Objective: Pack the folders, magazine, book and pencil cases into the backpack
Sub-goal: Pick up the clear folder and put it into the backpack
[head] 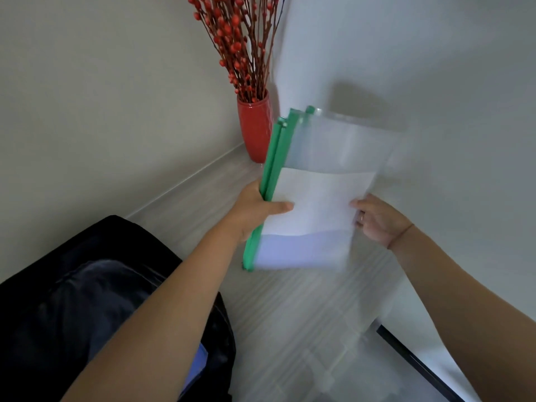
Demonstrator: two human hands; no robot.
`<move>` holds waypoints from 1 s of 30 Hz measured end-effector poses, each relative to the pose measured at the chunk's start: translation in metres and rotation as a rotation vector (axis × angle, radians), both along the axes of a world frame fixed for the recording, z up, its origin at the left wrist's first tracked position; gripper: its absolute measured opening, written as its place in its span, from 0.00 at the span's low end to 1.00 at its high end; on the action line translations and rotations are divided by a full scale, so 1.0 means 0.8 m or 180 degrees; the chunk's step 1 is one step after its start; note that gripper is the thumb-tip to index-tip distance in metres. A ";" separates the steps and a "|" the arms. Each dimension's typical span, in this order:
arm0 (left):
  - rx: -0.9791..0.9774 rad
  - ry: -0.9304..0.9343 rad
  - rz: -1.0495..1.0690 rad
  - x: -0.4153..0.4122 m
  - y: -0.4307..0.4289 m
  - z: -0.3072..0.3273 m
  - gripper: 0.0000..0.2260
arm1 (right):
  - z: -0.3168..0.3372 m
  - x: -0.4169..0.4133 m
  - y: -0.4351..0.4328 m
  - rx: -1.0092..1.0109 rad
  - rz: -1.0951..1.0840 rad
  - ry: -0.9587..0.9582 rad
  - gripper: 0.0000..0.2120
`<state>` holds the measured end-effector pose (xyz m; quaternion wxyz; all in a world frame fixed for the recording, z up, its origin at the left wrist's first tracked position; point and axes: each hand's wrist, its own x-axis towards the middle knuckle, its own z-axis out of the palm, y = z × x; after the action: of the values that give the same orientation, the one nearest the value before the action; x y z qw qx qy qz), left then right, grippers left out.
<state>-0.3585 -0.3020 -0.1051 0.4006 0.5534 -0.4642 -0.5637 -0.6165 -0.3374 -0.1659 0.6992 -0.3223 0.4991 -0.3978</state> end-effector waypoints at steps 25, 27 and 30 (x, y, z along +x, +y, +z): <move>0.0169 0.0279 0.0600 0.116 0.044 -0.050 0.27 | 0.014 0.073 0.002 -0.0574 0.1037 0.0699 0.20; 0.0283 0.0317 0.0555 0.115 0.048 -0.061 0.25 | 0.003 0.075 0.005 -0.0425 0.1136 0.0909 0.19; 0.0411 0.0271 0.0690 0.107 0.056 -0.076 0.21 | -0.008 0.085 0.011 -0.0335 0.1010 0.0902 0.16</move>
<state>-0.2729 -0.2574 -0.1659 0.4421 0.6005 -0.3470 -0.5688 -0.5482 -0.3283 -0.1722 0.6581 -0.4855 0.5139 -0.2589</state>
